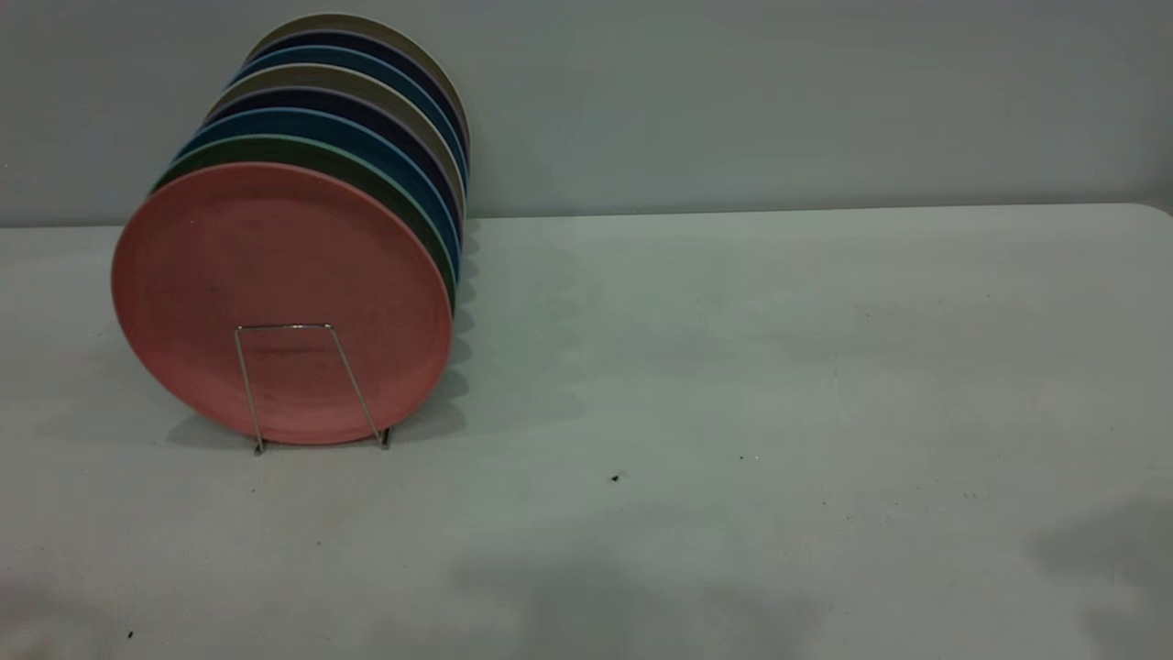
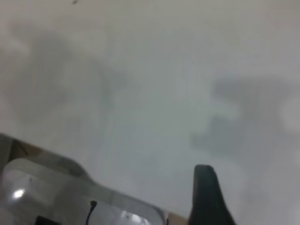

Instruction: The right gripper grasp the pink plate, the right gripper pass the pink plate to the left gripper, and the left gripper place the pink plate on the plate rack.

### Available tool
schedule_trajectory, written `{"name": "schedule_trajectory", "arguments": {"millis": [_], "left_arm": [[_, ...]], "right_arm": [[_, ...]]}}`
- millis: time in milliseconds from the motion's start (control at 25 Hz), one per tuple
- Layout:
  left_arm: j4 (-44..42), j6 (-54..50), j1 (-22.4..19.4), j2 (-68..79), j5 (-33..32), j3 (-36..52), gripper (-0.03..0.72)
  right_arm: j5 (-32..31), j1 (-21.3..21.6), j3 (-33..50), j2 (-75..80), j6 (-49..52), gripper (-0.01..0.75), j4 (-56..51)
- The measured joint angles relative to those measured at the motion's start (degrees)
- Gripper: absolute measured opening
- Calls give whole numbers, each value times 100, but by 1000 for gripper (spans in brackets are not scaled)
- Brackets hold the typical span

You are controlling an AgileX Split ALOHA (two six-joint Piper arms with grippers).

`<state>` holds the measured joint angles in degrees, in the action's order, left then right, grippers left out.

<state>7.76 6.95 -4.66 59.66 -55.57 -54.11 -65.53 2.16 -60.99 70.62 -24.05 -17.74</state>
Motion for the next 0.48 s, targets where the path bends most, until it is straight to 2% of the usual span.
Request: {"name": "schedule_trajectory", "arguments": {"millis": [200,480], "left_arm": [[0,-31,0,-1155,-17,690,460],[0,-45,0,-2543,-210,1399,460]], "right_arm": [[-347,0,739,-906,-5,507,-213],[-461,0,1840,-2199,-296,507,-567]]}}
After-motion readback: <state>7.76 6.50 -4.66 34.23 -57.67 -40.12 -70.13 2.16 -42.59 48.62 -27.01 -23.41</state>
